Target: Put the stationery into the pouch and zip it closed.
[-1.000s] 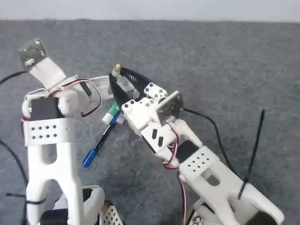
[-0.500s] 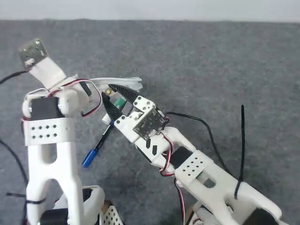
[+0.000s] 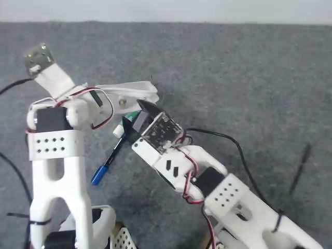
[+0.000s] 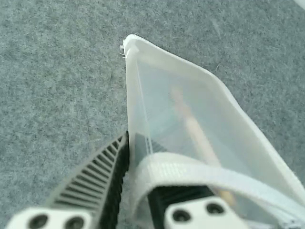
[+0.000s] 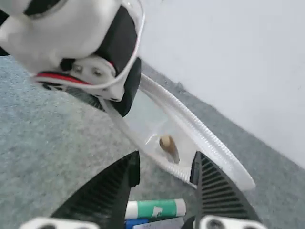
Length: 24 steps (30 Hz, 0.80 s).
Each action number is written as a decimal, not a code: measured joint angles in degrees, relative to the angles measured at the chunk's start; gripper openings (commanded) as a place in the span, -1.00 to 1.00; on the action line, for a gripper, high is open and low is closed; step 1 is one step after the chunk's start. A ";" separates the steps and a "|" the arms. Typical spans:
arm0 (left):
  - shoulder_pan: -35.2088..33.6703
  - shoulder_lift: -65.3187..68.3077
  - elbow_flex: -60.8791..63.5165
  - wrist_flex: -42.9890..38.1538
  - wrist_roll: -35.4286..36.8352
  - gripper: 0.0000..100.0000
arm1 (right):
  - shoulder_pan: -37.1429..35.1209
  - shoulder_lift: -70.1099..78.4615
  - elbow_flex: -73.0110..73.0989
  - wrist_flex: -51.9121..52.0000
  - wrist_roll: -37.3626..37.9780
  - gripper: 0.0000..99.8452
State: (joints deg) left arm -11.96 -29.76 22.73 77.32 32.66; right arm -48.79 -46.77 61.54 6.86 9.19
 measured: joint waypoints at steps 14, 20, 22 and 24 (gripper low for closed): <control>-5.36 0.00 0.00 -0.09 0.18 -0.98 | 0.09 -8.62 -0.09 13.98 -0.79 -0.65; -9.67 0.00 -0.09 -0.09 3.34 -0.98 | 0.09 -8.70 -3.34 21.10 -0.79 -0.65; -11.60 0.00 -0.09 -0.09 4.31 -0.98 | 0.00 -8.70 -5.27 25.49 -0.79 -0.65; -13.71 0.00 -0.09 -0.09 5.10 -0.98 | 0.00 -8.70 -6.59 28.75 -0.79 -0.65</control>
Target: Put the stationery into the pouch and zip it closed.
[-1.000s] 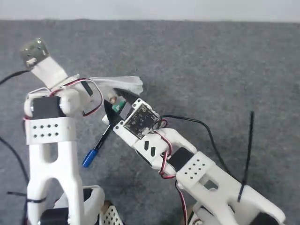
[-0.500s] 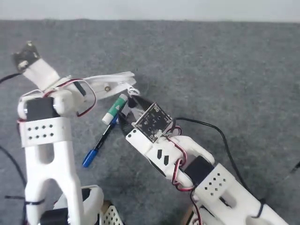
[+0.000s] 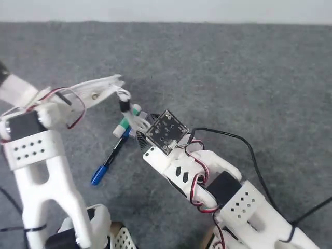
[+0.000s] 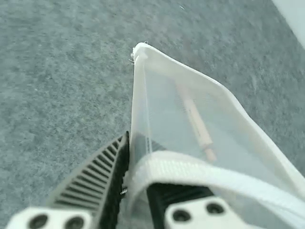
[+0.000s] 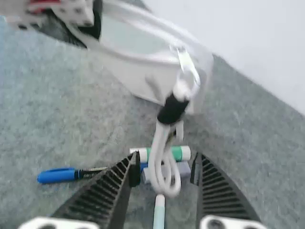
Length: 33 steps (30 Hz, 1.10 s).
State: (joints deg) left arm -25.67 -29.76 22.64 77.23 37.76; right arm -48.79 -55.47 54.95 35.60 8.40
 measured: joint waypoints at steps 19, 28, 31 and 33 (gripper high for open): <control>-4.48 0.00 0.00 0.00 1.41 -0.98 | 0.09 25.76 -3.60 1.67 0.00 -0.65; -4.48 0.00 0.00 0.00 1.58 -0.98 | 1.85 39.12 -10.46 1.67 0.00 -0.65; -4.48 0.00 0.00 0.00 1.58 -0.98 | 1.76 44.22 -12.75 1.67 0.00 -0.65; -4.48 0.00 0.00 0.00 1.58 -0.98 | 1.85 46.95 -14.15 1.67 0.00 -0.65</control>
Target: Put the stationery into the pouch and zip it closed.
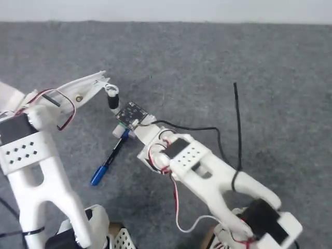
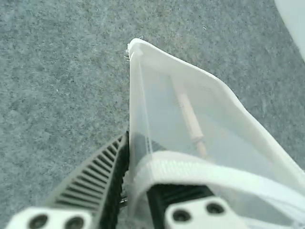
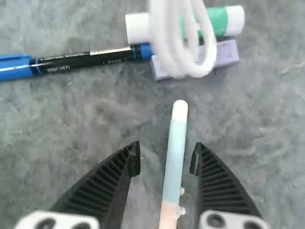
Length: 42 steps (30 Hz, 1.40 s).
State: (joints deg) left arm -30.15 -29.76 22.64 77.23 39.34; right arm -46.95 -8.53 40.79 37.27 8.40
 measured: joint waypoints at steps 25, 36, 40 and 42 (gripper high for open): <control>0.00 0.00 0.00 0.00 0.00 -0.98 | 2.55 20.66 -15.03 5.19 0.00 -0.96; 0.00 0.00 0.00 0.00 0.00 -0.98 | 2.81 20.84 -15.82 9.23 -6.33 -0.99; 0.00 0.00 0.00 0.00 0.00 -0.98 | 2.81 20.84 -16.00 11.08 -8.00 -0.99; 0.00 0.00 0.00 0.00 0.00 -0.98 | 2.81 20.40 -16.18 12.48 -8.26 -0.99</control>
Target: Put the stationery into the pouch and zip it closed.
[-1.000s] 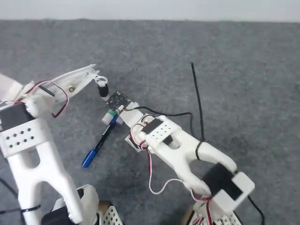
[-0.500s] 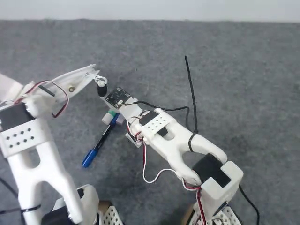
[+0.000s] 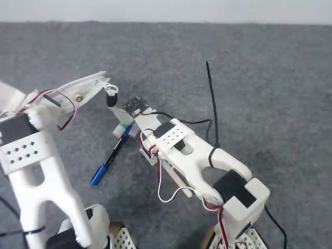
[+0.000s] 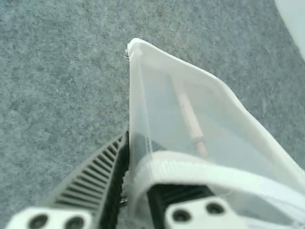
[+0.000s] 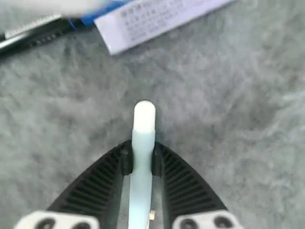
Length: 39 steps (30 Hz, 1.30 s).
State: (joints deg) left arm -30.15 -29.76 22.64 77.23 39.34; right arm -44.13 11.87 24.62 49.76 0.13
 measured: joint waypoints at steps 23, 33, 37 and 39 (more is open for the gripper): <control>2.46 0.00 0.00 0.00 0.00 -0.98 | -0.35 -28.75 4.31 10.20 -4.75 -0.99; 8.00 0.00 0.00 0.00 0.00 -0.98 | -0.35 -42.73 8.18 10.29 -9.49 -0.99; 8.18 0.00 0.00 0.00 0.00 -0.98 | -0.44 -48.26 8.26 10.29 -10.55 -0.99; 8.18 0.00 0.00 0.00 0.00 -0.98 | -0.44 -51.34 8.26 10.29 -11.52 -0.99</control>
State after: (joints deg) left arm -21.98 -29.76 22.64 77.23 39.34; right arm -44.57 -39.47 32.88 60.04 -11.38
